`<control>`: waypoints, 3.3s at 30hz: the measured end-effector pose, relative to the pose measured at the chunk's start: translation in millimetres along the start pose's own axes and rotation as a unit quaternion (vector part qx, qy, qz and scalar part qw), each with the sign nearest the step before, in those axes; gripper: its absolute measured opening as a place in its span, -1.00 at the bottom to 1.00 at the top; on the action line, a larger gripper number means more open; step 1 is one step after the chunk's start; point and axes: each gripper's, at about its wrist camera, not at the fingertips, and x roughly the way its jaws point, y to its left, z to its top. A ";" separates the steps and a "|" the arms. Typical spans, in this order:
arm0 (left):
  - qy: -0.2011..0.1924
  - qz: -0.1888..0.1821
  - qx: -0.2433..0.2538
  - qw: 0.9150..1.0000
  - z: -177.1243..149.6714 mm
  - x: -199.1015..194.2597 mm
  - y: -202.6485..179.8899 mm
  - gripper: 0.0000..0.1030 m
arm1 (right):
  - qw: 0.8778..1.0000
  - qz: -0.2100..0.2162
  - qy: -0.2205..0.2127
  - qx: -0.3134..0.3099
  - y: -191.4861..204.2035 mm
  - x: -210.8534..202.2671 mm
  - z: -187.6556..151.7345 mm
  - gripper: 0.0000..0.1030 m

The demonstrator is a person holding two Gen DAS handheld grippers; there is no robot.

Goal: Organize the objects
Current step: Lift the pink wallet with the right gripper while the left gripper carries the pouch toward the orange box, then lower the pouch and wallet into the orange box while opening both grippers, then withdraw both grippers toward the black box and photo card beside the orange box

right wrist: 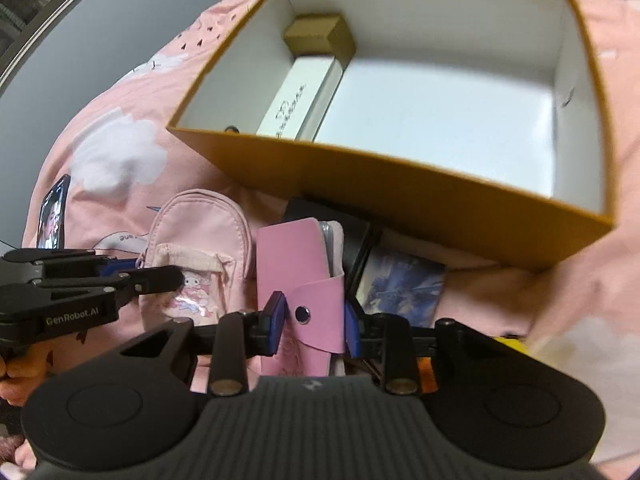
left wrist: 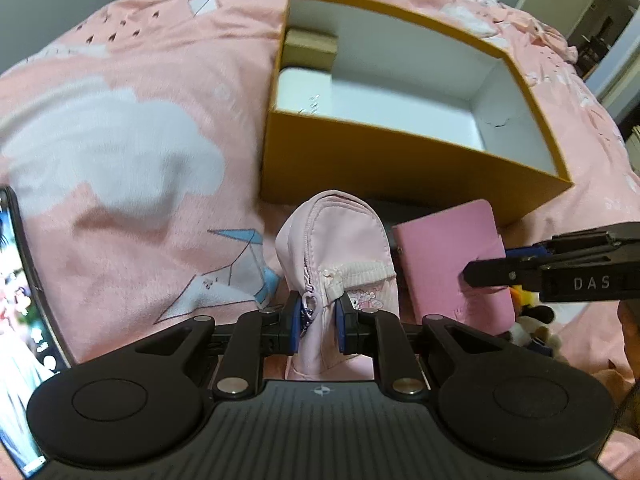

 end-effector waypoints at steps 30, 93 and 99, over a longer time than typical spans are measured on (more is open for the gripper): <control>-0.094 -0.072 0.018 0.993 143.5 1.2 3.8 -0.65 | 0.983 0.021 -0.104 0.150 -69.6 13.2 114.5 -0.37; -0.065 0.038 0.052 0.996 107.0 81.7 -39.9 -0.17 | 0.988 -0.002 -0.034 0.154 -81.5 47.9 104.7 -0.55; -0.126 0.039 0.069 0.989 92.2 33.8 -53.1 -0.03 | 0.990 -0.028 -0.076 0.119 -66.5 17.6 92.3 -0.37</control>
